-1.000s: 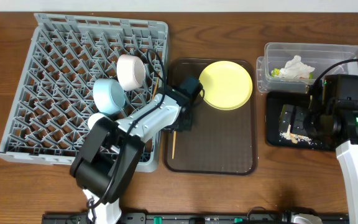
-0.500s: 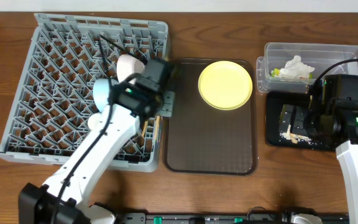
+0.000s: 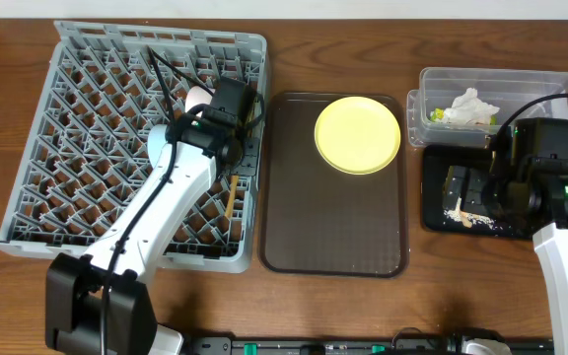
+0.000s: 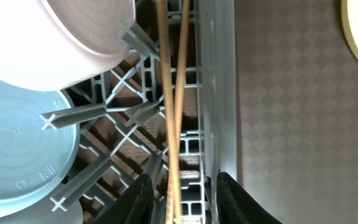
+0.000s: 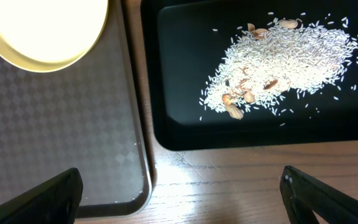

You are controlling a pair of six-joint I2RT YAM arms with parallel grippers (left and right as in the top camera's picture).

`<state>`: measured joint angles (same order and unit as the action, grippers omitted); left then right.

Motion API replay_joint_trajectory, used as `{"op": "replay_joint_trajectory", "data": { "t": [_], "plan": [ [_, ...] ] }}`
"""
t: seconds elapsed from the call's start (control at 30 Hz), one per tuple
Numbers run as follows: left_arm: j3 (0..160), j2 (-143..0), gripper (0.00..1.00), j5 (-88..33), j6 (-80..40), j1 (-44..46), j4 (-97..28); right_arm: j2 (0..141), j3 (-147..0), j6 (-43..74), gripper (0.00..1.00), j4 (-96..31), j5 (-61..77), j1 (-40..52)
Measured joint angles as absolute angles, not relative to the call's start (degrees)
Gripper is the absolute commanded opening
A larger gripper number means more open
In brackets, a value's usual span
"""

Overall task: Sort waste into correct bins and load items into the dishwasher
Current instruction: 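Place the second chopstick into the dish rack with the left gripper, then grasp the rim of the yellow plate with the left gripper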

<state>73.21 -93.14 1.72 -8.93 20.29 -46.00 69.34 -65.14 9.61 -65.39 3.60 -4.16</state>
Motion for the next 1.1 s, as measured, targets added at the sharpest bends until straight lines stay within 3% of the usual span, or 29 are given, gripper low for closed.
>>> {"op": "replay_joint_trajectory", "data": {
  "t": [0.17,0.37,0.73,1.1],
  "plan": [
    [73.2,-90.9,0.36,1.1,-8.9,20.3,-45.6,69.3,-65.1,9.6,0.99,-65.4,3.6,-4.2],
    [74.1,-86.1,0.56,-2.9,-8.2,23.2,-37.8,69.3,-65.1,9.6,0.99,-65.4,3.6,-4.2],
    [74.5,-97.9,0.61,-4.8,-4.8,35.9,-19.3,69.3,-65.2,9.6,0.99,-65.4,3.6,-4.2],
    [74.5,-111.7,0.63,-5.7,3.8,44.5,-9.8,69.3,-65.2,9.6,0.99,-65.4,3.6,-4.2]
  ]
}}
